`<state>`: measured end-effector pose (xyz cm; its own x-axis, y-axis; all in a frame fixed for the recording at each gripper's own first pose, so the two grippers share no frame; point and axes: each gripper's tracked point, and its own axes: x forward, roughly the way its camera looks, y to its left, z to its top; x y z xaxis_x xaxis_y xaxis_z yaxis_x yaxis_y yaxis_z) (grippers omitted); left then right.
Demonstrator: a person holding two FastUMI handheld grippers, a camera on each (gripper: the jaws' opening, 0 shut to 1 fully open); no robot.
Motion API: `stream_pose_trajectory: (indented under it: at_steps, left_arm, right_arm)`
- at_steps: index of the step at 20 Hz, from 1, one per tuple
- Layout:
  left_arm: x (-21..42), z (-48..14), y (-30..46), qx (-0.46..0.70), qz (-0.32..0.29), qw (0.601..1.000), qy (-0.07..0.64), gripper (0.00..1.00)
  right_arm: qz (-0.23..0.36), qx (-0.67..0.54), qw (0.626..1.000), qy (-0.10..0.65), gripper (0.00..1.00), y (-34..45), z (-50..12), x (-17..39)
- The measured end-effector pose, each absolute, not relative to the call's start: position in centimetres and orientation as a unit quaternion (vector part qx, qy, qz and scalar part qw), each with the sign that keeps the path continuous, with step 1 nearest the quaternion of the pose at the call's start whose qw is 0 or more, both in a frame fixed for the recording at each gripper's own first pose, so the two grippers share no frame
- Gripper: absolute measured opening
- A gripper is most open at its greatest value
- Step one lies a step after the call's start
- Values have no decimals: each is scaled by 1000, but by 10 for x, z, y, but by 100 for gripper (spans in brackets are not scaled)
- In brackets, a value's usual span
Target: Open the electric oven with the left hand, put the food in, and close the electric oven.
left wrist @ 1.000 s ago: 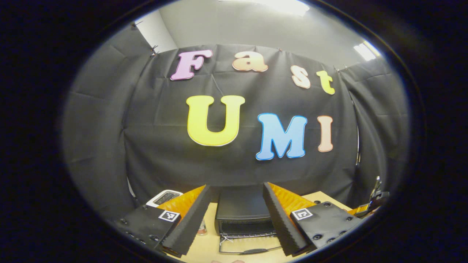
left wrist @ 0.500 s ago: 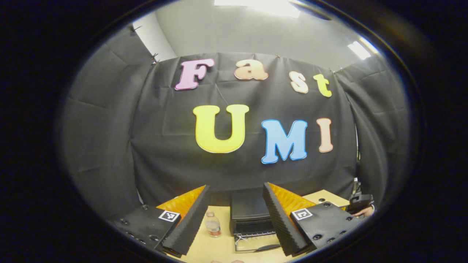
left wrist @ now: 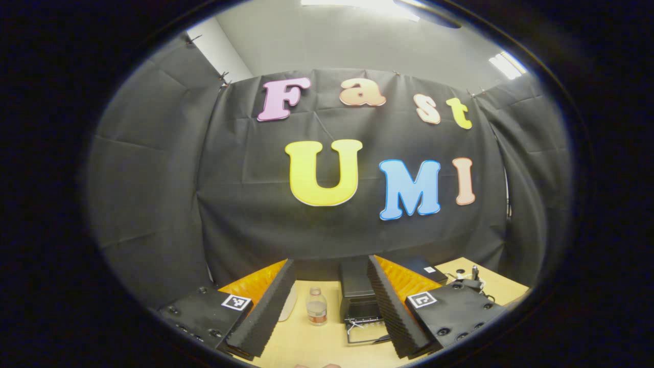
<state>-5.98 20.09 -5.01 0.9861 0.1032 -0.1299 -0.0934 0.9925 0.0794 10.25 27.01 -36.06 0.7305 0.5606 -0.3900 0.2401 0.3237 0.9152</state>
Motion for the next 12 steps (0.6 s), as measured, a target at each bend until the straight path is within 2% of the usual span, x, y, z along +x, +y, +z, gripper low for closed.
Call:
stream_pose_trajectory:
  at_steps: [7, 8, 10, 12]
  left_arm:
    - [-67, -70, 240, 21, 90, 991, 93, 99]
    - [-66, -74, 244, 20, 95, 991, 96, 96]
    - [-68, -80, 247, 16, 96, 989, 107, 99]
    - [-66, -83, 247, 14, 92, 989, 112, 96]
  right_arm:
    - [79, 578, 738, 339, 13, 287, -385, 140]
    - [73, 577, 739, 339, 13, 288, -389, 144]
    - [60, 579, 742, 331, 13, 288, -395, 150]
    - [45, 555, 761, 331, 13, 283, -403, 151]
